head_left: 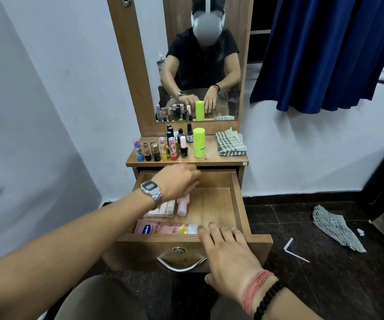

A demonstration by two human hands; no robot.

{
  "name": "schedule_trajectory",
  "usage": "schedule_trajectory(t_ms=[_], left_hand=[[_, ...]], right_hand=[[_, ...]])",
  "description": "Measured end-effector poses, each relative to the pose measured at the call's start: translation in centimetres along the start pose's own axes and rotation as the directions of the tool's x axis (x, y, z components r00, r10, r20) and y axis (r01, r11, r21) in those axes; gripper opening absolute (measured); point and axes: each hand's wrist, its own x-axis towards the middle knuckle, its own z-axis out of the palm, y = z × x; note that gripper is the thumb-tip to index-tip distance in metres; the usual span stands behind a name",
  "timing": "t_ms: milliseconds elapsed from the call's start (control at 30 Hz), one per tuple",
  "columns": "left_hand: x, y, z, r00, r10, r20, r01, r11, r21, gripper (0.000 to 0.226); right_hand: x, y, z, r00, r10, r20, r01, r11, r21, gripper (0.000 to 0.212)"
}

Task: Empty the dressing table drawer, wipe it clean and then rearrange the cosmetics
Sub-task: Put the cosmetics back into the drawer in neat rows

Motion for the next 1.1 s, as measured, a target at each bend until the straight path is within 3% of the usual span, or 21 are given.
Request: schedule_trajectory(t_ms=[100,133,167,267,400,633,833,933,1100], left_hand=[[3.8,-0.9,-3.6,0.945,-0.034,-0.325,0.0,0.995,-0.103,0.017],[5.3,-1.5,-4.5,0.924,-0.057,-0.377,0.02,0.995,-0.1,0.022],[6.6,-2.0,-5.3,0.927,-0.089,-0.365,0.062,0.994,-0.086,0.031],[9.8,-3.1,-6.2,0.968,-0.22,-0.122,0.222,0.975,0.005,0.054],[11.3,-3.7,-5.0,0.959,-0.268,0.091,0.261,0.962,0.078,0.053],[10.3,-2.9,-5.7,0.972,-0.224,0.066,0.219,0.973,0.074,0.046],[5.9,0.8,-8.1,0.985,-0.1,-0.139,0.082,0.988,-0.128,0.044],[2.6,2.5,-7.0,0.996,-0.065,-0.054,0.052,0.976,-0.213,0.043],[-1.4,2.3,-2.8,0.973,-0.128,0.191,0.174,0.953,-0.249,0.04]], right_hand=[[0.0,0.0,-0.1,1.0,0.001,0.013,-0.001,1.0,-0.003,0.089],[0.0,0.0,-0.2,1.0,0.001,0.014,-0.001,1.0,-0.003,0.089],[0.0,0.0,-0.2,1.0,0.0,0.015,0.001,1.0,-0.003,0.089],[-0.1,0.1,-0.2,1.0,-0.009,0.017,0.009,1.0,0.002,0.089],[-0.2,0.3,-0.1,1.0,-0.017,-0.001,0.017,1.0,0.006,0.088],[0.0,0.2,0.2,1.0,-0.014,-0.004,0.014,1.0,-0.013,0.088],[0.1,0.1,0.1,1.0,-0.008,0.024,0.009,1.0,-0.019,0.088],[0.0,0.1,0.2,1.0,-0.002,0.015,0.002,1.0,-0.027,0.09],[0.1,-0.1,0.2,1.0,0.007,0.005,-0.006,0.999,-0.041,0.09]])
